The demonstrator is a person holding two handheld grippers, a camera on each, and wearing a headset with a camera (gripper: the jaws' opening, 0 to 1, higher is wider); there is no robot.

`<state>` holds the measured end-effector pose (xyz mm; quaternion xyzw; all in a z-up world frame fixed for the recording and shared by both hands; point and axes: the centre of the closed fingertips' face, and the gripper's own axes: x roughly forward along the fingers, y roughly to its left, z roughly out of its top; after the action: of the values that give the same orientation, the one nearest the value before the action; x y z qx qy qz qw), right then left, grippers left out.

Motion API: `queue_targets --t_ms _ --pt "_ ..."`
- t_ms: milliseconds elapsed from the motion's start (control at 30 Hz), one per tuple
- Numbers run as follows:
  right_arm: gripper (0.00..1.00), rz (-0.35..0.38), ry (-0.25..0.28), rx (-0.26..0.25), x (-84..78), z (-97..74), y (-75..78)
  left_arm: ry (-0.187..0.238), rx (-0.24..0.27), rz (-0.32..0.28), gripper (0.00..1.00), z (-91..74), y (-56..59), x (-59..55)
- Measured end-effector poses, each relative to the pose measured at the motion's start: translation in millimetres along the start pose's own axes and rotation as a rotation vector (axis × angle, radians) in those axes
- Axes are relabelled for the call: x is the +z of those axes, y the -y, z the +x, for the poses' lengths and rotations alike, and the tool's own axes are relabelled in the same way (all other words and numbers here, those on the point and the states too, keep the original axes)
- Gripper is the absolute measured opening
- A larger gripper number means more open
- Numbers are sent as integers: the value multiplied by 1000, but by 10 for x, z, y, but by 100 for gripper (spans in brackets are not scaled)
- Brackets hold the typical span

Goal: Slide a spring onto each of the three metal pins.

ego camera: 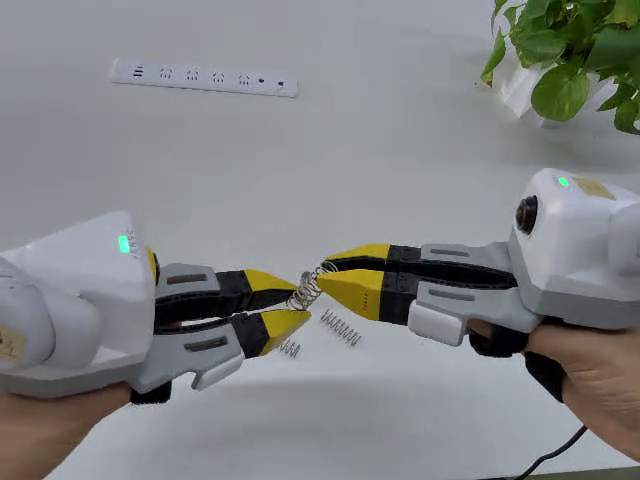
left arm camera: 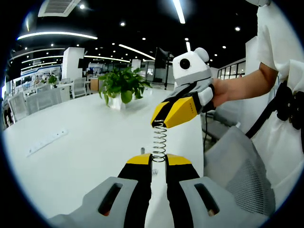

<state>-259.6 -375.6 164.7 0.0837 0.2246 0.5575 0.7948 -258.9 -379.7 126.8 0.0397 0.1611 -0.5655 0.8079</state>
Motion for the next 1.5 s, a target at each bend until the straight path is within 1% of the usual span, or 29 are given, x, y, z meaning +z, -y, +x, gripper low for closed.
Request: queue_targets --t_ms 200,400,533,800,1333,1500 --pt "6 -16 -16 -1 4 7 -6 -10 -6 12 7 13 7 -2" --pt "6 -48 -48 0 -24 20 -7 -33 -10 44 7 30 19 -36" --pt "6 -57 -59 -1 -35 34 -11 -45 -11 63 7 34 25 -54" --pt "6 -86 -81 -1 -53 42 -29 -49 -18 59 7 40 43 -71" --pt "7 -82 -93 9 -73 41 -34 -44 -22 45 7 41 48 -90" --pt "12 -89 -118 17 -115 48 -47 -43 -21 45 7 41 43 -91"
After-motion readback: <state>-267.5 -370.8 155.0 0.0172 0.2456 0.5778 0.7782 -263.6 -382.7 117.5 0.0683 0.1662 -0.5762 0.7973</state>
